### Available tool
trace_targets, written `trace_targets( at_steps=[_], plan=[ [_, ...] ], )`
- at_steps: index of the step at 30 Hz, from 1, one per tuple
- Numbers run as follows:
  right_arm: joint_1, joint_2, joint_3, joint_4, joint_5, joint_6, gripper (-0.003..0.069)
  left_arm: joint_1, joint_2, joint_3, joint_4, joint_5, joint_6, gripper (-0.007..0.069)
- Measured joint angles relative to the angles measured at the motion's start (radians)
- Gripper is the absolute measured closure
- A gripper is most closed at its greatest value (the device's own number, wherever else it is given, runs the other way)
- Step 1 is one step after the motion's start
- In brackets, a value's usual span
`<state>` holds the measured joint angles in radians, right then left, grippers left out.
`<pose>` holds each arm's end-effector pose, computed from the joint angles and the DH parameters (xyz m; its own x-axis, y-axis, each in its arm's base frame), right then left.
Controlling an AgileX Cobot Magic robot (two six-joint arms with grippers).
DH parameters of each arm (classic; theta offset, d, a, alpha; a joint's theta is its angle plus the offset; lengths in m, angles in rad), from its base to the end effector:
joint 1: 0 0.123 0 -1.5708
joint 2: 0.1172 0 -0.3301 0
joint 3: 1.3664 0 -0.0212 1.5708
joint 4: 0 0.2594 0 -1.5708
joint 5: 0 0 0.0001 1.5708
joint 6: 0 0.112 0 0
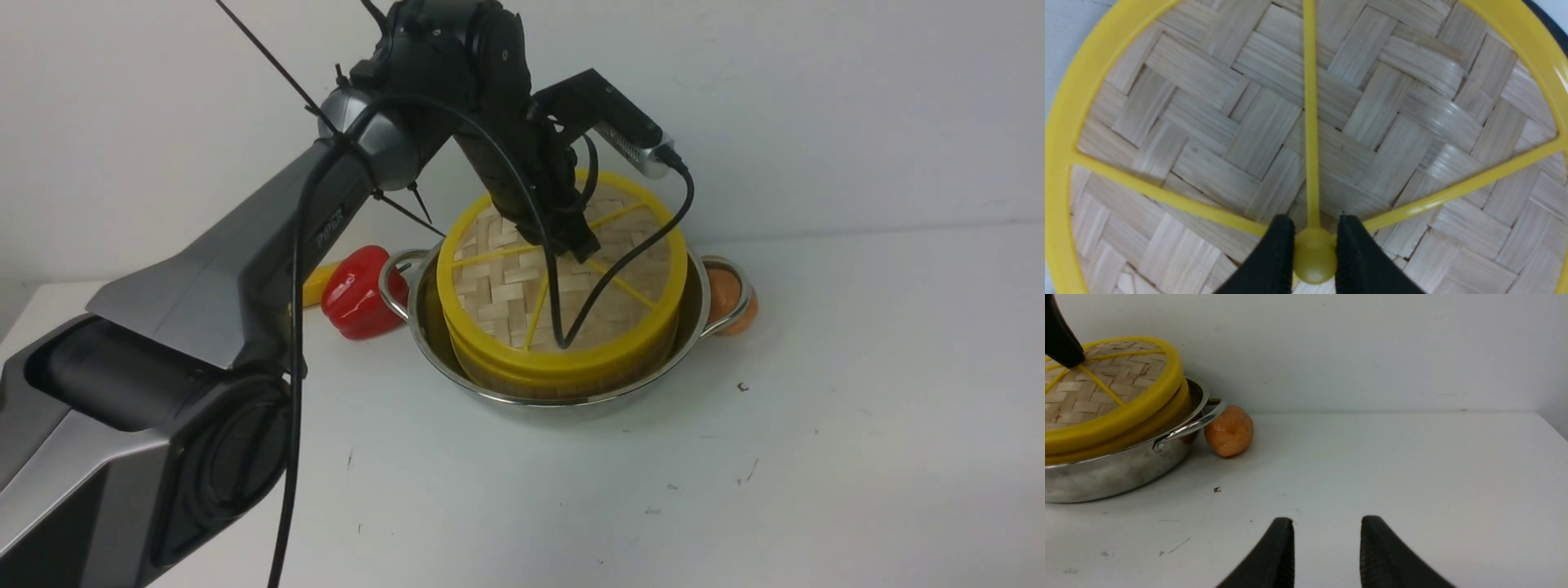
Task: Place the steamer in the pot on the white table, and put the lid on the steamer.
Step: 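Place the yellow bamboo steamer lid onto the steamer in the pot with the left gripper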
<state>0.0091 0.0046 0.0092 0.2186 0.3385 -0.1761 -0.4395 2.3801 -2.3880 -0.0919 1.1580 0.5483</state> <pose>0.0374 0.0084 0.1747 -0.2571 0.0280 -0.9660 -0.0709 0.9963 0.0478 0.5159 -0.2530 0.2695 -0.4634 0.7567 -0.4612 0.7887 0.5894 0.1746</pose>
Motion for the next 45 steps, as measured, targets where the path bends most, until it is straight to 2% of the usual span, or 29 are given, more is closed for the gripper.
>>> trace_targets(
  at_steps=[11, 38, 40, 42, 45],
  plan=[
    [0.000, 0.000, 0.000, 0.000, 0.000, 0.000, 0.0414, 0.000, 0.020, 0.000, 0.047, -0.013, -0.019, 0.0506],
    [0.000, 0.000, 0.000, 0.000, 0.000, 0.000, 0.0414, 0.000, 0.029, 0.000, 0.050, -0.030, 0.018, 0.0506],
    [0.000, 0.000, 0.000, 0.000, 0.000, 0.000, 0.0414, 0.000, 0.029, 0.000, 0.051, -0.028, 0.019, 0.0488],
    [0.000, 0.000, 0.000, 0.000, 0.000, 0.000, 0.0414, 0.000, 0.029, 0.000, 0.060, -0.022, 0.031, 0.0433],
    [0.000, 0.000, 0.000, 0.000, 0.000, 0.000, 0.0414, 0.000, 0.029, 0.000, 0.079, -0.020, 0.037, 0.0295]
  ],
)
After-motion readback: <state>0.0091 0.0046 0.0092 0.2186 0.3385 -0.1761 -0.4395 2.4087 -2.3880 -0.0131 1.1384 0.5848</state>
